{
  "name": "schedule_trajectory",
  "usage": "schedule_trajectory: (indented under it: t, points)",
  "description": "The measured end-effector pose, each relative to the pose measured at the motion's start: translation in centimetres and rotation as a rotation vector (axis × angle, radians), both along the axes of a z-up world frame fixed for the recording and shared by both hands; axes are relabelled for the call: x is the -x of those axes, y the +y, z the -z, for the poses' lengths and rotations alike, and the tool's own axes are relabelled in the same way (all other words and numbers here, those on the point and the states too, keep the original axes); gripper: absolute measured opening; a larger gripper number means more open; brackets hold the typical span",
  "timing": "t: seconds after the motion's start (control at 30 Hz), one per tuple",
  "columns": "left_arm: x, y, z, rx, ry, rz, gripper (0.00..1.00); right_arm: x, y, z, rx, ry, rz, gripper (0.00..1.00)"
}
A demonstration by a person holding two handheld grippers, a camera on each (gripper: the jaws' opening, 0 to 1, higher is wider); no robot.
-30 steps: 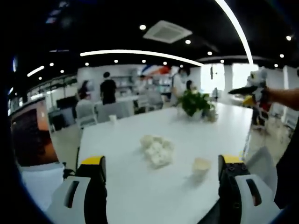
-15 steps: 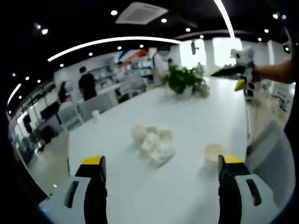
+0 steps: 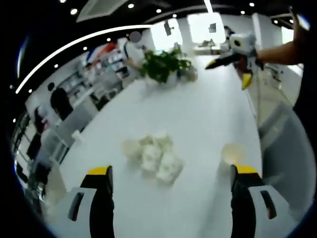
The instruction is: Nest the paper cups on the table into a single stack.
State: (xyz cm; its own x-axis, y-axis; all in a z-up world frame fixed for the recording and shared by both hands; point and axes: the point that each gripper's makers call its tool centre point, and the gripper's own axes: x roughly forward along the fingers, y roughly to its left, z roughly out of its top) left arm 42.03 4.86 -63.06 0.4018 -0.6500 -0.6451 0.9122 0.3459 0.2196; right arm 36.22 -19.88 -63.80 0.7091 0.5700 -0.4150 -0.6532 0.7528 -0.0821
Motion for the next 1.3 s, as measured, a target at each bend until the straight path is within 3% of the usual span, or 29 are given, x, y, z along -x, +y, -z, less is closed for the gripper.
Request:
schedule_trajectory:
  t: [0.17, 0.37, 0.6, 0.73, 1.1, 1.17, 1.3]
  points:
    - [-0.6, -0.9, 0.0, -0.032, 0.028, 0.037, 0.98, 0.5, -0.2, 0.7, -0.005, 0.003, -0.001, 1.0]
    - [-1.4, -2.3, 0.2, -0.137, 0.058, 0.126, 0.98, 1.1, -0.6, 1.5, -0.001, 0.016, 0.0, 1.0]
    - [-2.8, -4.2, 1.1, -0.207, 0.044, 0.201, 0.98, 1.6, -0.5, 2.0, -0.004, 0.029, 0.002, 1.0]
    - [-3.0, -5.6, 2.7, -0.248, 0.053, 0.262, 0.97, 1.7, -0.5, 2.4, -0.003, 0.033, 0.002, 1.0]
    - [-3.1, -7.1, 7.8, -0.343, 0.101, 0.351, 0.91, 1.7, 0.2, 2.9, -0.017, 0.041, 0.002, 1.0]
    - [-3.5, -6.8, 9.3, -0.381, 0.124, 0.34, 0.93, 1.7, 0.3, 3.1, -0.024, 0.041, 0.005, 1.0]
    - [-3.9, -6.9, 11.2, -0.374, 0.162, 0.333, 0.86, 1.9, 0.5, 3.9, -0.027, 0.053, 0.004, 1.0]
